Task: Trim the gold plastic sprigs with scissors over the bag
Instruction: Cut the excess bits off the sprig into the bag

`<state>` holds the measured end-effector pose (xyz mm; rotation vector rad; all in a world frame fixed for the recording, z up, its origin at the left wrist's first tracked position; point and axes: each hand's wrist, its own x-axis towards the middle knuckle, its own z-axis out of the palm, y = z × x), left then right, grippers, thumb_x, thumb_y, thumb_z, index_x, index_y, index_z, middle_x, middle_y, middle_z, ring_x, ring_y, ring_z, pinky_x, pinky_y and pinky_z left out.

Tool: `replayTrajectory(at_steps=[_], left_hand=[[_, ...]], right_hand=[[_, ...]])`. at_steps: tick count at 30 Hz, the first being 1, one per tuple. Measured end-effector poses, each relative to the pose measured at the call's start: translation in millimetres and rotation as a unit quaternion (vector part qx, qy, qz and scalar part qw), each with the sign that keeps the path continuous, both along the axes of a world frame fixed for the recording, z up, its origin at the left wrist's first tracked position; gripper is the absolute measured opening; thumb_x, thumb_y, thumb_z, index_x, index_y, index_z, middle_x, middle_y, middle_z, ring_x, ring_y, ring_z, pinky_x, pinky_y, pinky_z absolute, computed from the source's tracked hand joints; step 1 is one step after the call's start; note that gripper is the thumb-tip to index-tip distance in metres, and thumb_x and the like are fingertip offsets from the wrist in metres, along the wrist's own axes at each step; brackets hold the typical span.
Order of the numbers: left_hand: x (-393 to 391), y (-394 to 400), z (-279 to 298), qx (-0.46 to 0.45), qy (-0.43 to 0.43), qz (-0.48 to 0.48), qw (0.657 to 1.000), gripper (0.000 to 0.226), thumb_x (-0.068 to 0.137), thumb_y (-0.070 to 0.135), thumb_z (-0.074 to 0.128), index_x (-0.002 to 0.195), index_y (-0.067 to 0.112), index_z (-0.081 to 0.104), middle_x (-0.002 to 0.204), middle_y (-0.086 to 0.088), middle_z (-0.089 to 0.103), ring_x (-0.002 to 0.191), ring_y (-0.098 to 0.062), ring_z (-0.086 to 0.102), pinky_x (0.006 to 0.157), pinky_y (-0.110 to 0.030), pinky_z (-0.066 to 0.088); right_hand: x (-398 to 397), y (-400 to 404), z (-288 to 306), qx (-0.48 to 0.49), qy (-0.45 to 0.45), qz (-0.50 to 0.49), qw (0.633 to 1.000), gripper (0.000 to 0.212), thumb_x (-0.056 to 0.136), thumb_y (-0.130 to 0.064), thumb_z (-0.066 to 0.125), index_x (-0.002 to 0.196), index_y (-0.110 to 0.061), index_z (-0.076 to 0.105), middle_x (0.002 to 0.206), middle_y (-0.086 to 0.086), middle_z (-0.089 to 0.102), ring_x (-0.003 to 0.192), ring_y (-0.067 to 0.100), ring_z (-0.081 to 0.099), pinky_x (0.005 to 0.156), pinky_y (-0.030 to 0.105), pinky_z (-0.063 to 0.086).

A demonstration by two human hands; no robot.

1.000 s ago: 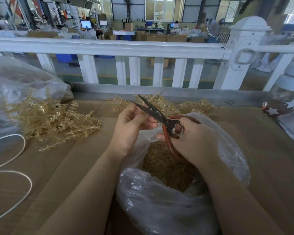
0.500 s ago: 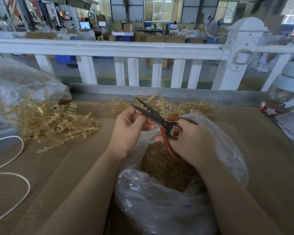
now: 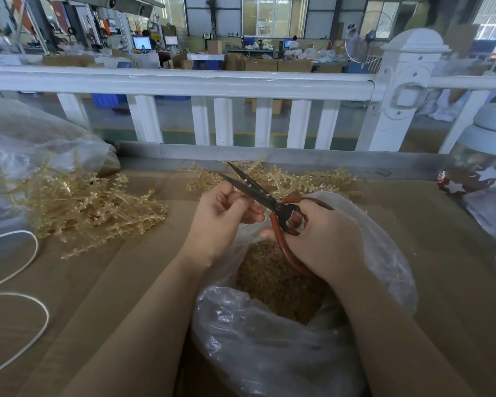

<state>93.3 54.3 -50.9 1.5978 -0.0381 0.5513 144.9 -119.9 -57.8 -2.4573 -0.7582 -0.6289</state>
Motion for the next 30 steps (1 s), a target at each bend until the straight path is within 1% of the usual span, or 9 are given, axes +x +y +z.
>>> replayTrajectory(at_steps=[5, 9, 11, 13, 15, 17, 20, 24, 30], left_hand=[[0.4, 0.3, -0.4, -0.003, -0.008, -0.005, 1.000, 0.017, 0.099, -0.006, 0.047, 0.102, -0.003, 0.063, 0.079, -0.015, 0.068, 0.068, -0.020, 0.068, 0.071, -0.028, 0.057], [0.7, 0.4, -0.7, -0.001, -0.011, -0.007, 1.000, 0.016, 0.099, -0.007, 0.046, 0.103, -0.005, 0.062, 0.081, -0.017, 0.068, 0.069, -0.020, 0.068, 0.071, -0.028, 0.057], [0.5, 0.3, 0.3, 0.001, -0.013, -0.011, 1.000, 0.018, 0.099, -0.008, 0.046, 0.101, -0.001, 0.062, 0.080, -0.014, 0.068, 0.069, -0.020, 0.068, 0.071, -0.028, 0.057], [0.4, -0.6, 0.9, 0.004, -0.013, -0.018, 1.000, 0.019, 0.099, -0.008, 0.045, 0.101, 0.000, 0.062, 0.080, -0.012, 0.069, 0.070, -0.020, 0.067, 0.072, -0.029, 0.058], [0.0, -2.3, 0.8, 0.006, -0.013, -0.026, 1.000, 0.018, 0.099, -0.008, 0.045, 0.101, 0.000, 0.061, 0.082, -0.012, 0.070, 0.071, -0.021, 0.067, 0.073, -0.029, 0.059], [-0.9, -3.4, 0.5, 0.007, -0.013, -0.030, 0.999, 0.017, 0.099, -0.008, 0.045, 0.101, 0.000, 0.060, 0.083, -0.011, 0.070, 0.072, -0.020, 0.067, 0.073, -0.028, 0.058], [-1.9, -3.3, 0.9, 0.009, -0.014, -0.031, 0.999, 0.017, 0.099, -0.008, 0.045, 0.101, 0.000, 0.060, 0.084, -0.012, 0.069, 0.072, -0.020, 0.066, 0.073, -0.027, 0.057], [-2.1, -3.1, 0.8, 0.012, -0.014, -0.025, 1.000, 0.017, 0.099, -0.008, 0.045, 0.102, -0.002, 0.060, 0.085, -0.015, 0.067, 0.072, -0.020, 0.066, 0.072, -0.027, 0.057], [-2.4, -4.0, 1.6, 0.014, -0.014, -0.018, 1.000, 0.014, 0.100, -0.007, 0.045, 0.105, -0.006, 0.059, 0.089, -0.021, 0.067, 0.073, -0.021, 0.065, 0.075, -0.032, 0.059]], right_hand=[[0.0, 1.6, 0.3, 0.016, 0.011, 0.017, 1.000, 0.075, 0.074, -0.089, 0.041, 0.090, -0.022, 0.071, 0.079, -0.012, 0.068, 0.069, 0.006, 0.061, 0.067, 0.024, 0.054], [2.1, 1.3, -1.6, 0.012, 0.009, 0.017, 1.000, 0.061, 0.074, -0.083, 0.056, 0.091, -0.027, 0.071, 0.079, -0.015, 0.067, 0.069, 0.003, 0.060, 0.066, 0.020, 0.052], [3.0, 1.4, -3.0, 0.013, 0.018, 0.024, 0.999, 0.065, 0.072, -0.087, 0.052, 0.092, -0.027, 0.070, 0.079, -0.016, 0.066, 0.069, 0.003, 0.060, 0.066, 0.021, 0.053], [2.8, 2.0, -3.5, 0.026, 0.028, 0.033, 0.999, 0.069, 0.068, -0.091, 0.048, 0.092, -0.030, 0.068, 0.078, -0.017, 0.065, 0.068, 0.001, 0.059, 0.064, 0.019, 0.051], [1.5, 2.7, -3.4, 0.048, 0.028, 0.039, 0.998, 0.068, 0.066, -0.094, 0.046, 0.089, -0.034, 0.065, 0.074, -0.021, 0.061, 0.065, -0.003, 0.055, 0.060, 0.011, 0.042], [0.5, 3.6, -3.5, 0.068, 0.026, 0.046, 0.996, 0.070, 0.065, -0.096, 0.043, 0.091, -0.035, 0.066, 0.073, -0.022, 0.058, 0.065, -0.004, 0.053, 0.060, 0.008, 0.036], [1.1, 4.2, -5.4, 0.080, 0.024, 0.060, 0.995, 0.076, 0.065, -0.098, 0.039, 0.094, -0.034, 0.069, 0.076, -0.021, 0.062, 0.069, -0.001, 0.057, 0.063, 0.013, 0.045], [1.5, 4.7, -4.7, 0.083, 0.023, 0.059, 0.994, 0.074, 0.065, -0.098, 0.038, 0.090, -0.034, 0.068, 0.070, -0.022, 0.058, 0.065, -0.002, 0.055, 0.062, 0.012, 0.044], [4.8, 3.3, -4.1, 0.059, 0.033, 0.046, 0.997, 0.075, 0.065, -0.098, 0.040, 0.085, -0.031, 0.067, 0.070, -0.016, 0.062, 0.064, 0.001, 0.057, 0.063, 0.025, 0.054]])
